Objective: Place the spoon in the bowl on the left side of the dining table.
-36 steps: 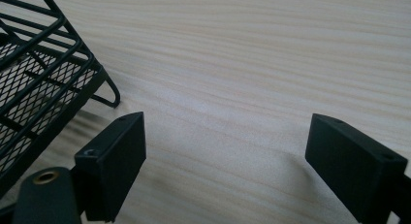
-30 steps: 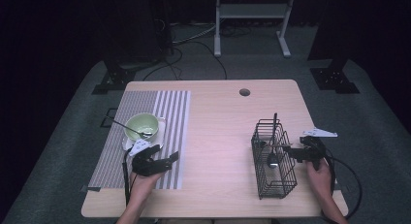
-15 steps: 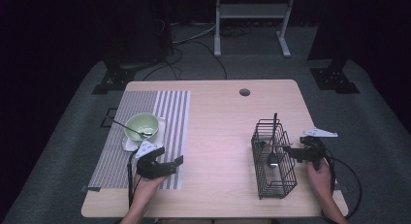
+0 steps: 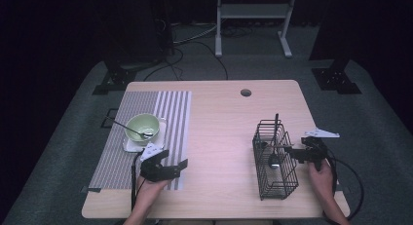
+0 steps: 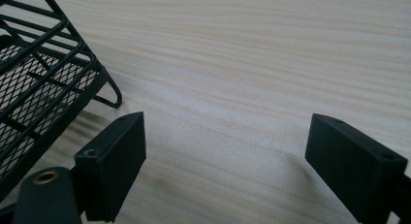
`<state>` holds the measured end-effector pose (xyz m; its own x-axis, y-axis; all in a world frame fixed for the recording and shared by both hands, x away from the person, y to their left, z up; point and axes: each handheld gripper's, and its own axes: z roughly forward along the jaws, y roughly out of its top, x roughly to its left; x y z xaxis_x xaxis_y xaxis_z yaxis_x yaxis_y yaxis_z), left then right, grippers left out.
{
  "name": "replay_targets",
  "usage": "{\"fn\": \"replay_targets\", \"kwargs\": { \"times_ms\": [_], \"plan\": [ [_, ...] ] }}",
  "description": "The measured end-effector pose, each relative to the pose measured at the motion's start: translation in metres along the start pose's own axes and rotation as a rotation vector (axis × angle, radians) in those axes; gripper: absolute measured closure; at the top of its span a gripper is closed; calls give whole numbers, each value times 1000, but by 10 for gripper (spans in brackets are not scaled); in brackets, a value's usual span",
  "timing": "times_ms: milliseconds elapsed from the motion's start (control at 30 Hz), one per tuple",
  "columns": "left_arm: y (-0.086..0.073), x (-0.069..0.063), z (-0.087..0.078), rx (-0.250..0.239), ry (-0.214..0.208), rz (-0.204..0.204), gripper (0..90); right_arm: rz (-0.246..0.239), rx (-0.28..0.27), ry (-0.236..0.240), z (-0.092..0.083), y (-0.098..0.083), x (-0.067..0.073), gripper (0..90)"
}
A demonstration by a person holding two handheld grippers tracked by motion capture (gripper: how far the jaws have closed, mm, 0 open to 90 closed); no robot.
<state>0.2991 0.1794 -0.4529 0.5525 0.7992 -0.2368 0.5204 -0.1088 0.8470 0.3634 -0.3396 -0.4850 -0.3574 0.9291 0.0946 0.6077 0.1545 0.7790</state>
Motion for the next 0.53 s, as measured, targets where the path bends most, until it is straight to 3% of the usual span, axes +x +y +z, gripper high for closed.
{"fn": "replay_targets", "kwargs": {
  "times_ms": [533],
  "plan": [
    [-1, 1, 1, 9, -15, -4, 104, 4, -2, 4, 0, 0, 0, 136]
  ]
}}
